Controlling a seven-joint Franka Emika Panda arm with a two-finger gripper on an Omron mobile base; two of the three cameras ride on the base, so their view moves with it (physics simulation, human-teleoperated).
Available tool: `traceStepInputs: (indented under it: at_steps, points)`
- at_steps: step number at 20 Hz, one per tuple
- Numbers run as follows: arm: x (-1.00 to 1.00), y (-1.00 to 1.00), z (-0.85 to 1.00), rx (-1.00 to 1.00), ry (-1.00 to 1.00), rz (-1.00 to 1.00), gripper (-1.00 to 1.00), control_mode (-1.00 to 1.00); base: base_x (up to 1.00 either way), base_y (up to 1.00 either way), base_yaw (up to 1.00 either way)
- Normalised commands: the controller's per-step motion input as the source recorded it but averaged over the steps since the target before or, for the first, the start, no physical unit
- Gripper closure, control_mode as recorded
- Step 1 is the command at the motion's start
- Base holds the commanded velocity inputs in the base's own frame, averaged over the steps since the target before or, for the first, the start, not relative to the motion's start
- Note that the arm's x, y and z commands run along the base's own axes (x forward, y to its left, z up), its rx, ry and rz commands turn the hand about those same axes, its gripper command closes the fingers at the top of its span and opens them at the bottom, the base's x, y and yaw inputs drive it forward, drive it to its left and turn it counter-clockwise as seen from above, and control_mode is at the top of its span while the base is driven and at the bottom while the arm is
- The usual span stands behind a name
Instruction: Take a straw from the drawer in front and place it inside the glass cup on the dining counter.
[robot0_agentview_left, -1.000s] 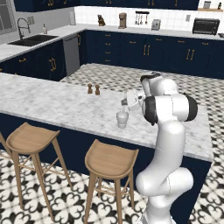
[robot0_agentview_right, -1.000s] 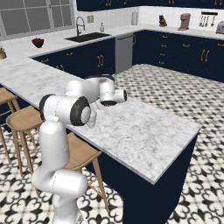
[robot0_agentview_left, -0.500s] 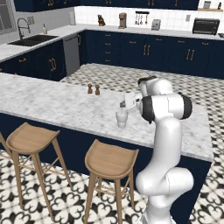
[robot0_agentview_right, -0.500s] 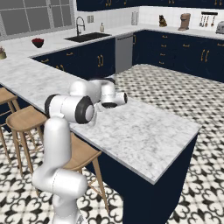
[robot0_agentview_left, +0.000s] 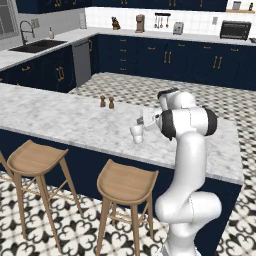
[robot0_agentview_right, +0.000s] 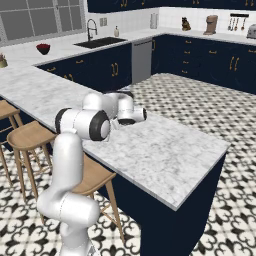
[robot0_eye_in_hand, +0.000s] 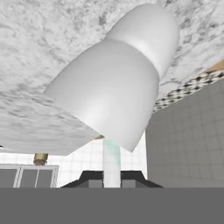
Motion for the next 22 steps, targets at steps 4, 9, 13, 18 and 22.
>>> traceStepInputs:
  at_steps: [4, 9, 13, 18, 22]
  points:
    - [-0.41, 0.02, -0.15, 0.0, -0.06, 0.0, 1.0, -1.0, 0.0, 0.0, 0.0]
    - [-0.21, 0.16, -0.18, 0.0, -0.04, 0.0, 1.0, -1.0, 0.0, 0.0, 0.0]
    - [-0.19, 0.23, -0.12, 0.0, -0.06, 0.0, 1.0, -1.0, 0.0, 0.0, 0.0]
    - [-0.48, -0.04, -0.21, 0.0, -0.1, 0.0, 1.0, -1.0, 0.0, 0.0, 0.0]
    - [-0.24, -0.22, -0.37, 0.0, -0.06, -0.04, 1.0, -1.0, 0.0, 0.0, 0.0]
